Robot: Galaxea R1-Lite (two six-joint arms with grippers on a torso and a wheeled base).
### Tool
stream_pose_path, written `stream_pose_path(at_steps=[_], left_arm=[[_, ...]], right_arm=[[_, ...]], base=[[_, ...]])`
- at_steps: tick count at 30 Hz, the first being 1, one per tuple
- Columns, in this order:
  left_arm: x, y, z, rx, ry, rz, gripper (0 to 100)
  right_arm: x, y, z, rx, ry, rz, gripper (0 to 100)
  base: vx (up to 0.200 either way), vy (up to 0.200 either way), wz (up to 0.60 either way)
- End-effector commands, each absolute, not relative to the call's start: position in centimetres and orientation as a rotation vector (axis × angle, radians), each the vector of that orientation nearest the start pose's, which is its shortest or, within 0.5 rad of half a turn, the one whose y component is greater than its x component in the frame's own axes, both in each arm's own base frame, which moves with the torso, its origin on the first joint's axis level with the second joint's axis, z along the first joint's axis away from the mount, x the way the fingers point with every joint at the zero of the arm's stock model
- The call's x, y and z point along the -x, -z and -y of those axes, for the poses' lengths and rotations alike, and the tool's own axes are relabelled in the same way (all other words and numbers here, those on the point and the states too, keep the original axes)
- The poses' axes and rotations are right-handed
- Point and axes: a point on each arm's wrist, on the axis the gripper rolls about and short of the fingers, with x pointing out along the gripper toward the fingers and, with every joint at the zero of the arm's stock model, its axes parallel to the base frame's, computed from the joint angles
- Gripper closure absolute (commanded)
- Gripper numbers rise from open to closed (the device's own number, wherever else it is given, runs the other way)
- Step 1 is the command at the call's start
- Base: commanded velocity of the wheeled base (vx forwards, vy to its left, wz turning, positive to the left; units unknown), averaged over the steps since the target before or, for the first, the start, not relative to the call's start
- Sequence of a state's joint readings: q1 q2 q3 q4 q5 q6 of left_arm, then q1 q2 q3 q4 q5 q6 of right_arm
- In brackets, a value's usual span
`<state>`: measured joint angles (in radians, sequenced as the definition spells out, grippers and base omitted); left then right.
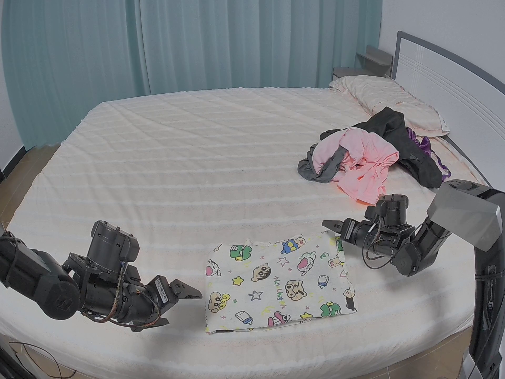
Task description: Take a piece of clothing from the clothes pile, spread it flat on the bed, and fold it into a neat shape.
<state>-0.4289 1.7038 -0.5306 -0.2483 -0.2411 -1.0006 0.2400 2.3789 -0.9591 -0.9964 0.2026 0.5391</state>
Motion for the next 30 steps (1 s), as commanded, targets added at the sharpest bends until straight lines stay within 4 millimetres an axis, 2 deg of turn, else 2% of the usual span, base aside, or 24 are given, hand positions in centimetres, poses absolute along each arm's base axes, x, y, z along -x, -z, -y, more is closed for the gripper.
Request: stream_pose_path(at_steps=[1, 4, 6, 8, 9, 12, 19, 30], left_arm=[[-22.1, -8.4, 10.6, 0.798, 0.106, -1.127, 0], [-23.2, -8.3, 11.0, 0.799, 0.115, -1.085, 0], [-25.2, -7.4, 11.9, 0.792, 0.105, -1.038, 0], [-26.0, -6.8, 12.3, 0.785, 0.095, -1.026, 0], [-27.1, -5.5, 12.8, 0.756, 0.089, -1.026, 0], [-28.3, -3.6, 13.4, 0.686, 0.107, -1.026, 0], [-29.4, -1.5, 14.7, 0.67, 0.17, -0.981, 0], [-29.2, -1.4, 16.6, 0.667, 0.246, -0.965, 0]], right_arm=[[-38.5, -1.8, -8.5, -0.523, -0.28, -0.53, 0], [-37.1, -2.1, -7.9, -0.523, -0.274, -0.557, 0], [-34.9, -1.3, -7.8, -0.505, -0.272, -0.619, 0], [-34.1, -1.0, -8.1, -0.5, -0.287, -0.632, 0], [-32.8, -0.5, -8.4, -0.492, -0.328, -0.655, 0], [-31.4, 0.7, -8.9, -0.483, -0.381, -0.693, 0], [-30.7, 2.0, -9.8, -0.492, -0.442, -0.736, 0], [-30.4, 2.6, -11.9, -0.492, -0.564, -0.781, 0]], base=[[0.0, 0.0, 0.0], [0.0, 0.0, 0.0], [0.0, 0.0, 0.0], [0.0, 0.0, 0.0], [0.0, 0.0, 0.0], [0.0, 0.0, 0.0], [0.0, 0.0, 0.0], [0.0, 0.0, 0.0]])
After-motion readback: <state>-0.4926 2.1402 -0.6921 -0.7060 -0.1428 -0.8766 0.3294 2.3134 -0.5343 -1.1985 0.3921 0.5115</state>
